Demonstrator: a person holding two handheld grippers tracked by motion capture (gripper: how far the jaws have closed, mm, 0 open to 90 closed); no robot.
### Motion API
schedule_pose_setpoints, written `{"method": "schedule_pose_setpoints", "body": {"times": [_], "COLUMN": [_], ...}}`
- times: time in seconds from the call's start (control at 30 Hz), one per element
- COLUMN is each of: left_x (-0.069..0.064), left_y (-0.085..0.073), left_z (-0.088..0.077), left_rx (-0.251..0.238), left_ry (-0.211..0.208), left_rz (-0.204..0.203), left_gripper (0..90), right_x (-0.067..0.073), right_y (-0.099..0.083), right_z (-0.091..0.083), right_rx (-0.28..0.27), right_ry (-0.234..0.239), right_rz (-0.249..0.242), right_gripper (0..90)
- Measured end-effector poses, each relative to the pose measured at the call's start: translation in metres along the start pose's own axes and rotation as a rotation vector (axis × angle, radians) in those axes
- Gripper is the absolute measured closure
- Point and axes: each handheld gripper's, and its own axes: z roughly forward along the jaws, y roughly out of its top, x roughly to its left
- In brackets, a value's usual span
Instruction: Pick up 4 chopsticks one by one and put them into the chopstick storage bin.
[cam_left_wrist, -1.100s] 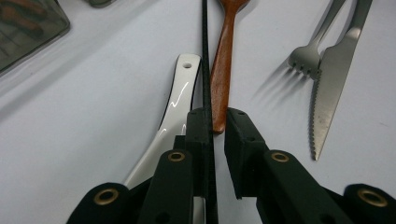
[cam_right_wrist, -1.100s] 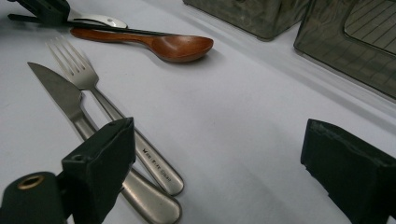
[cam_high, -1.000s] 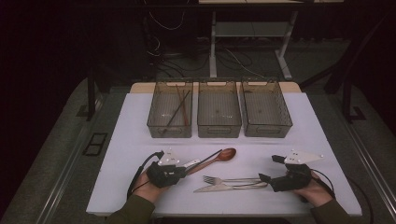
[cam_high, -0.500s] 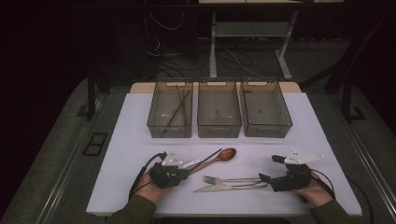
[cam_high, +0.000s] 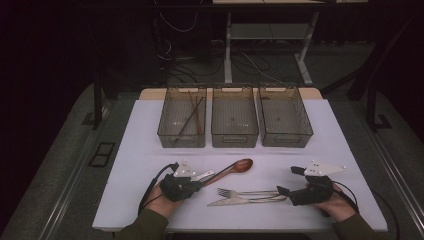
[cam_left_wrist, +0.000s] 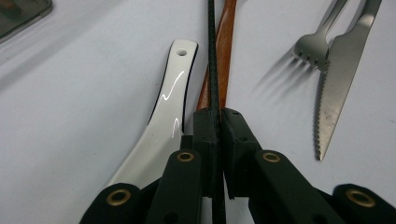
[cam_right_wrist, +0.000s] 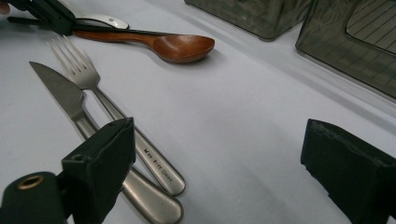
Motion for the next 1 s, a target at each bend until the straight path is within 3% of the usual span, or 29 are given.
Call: {"method": "schedule_pose_setpoints", "body": {"times": [0.5, 1.0], "left_x": [0.001, 0.015], "left_y": [0.002, 0.003], "left_z": [-0.012, -0.035], "left_rx": [-0.060, -0.142], "left_ry": [-0.002, -0.003], "left_rz": [-0.014, -0.043], "left_gripper": [84.3, 84.3], "right_x": [0.000, 0.000], "right_y": [0.000, 0.000], "right_z": [0.000, 0.000], "right_rx": [0.000, 0.003], "right_ry": [0.000, 0.000], "right_rz": [0.000, 0.000], "right_gripper": [10.1, 10.1]}}
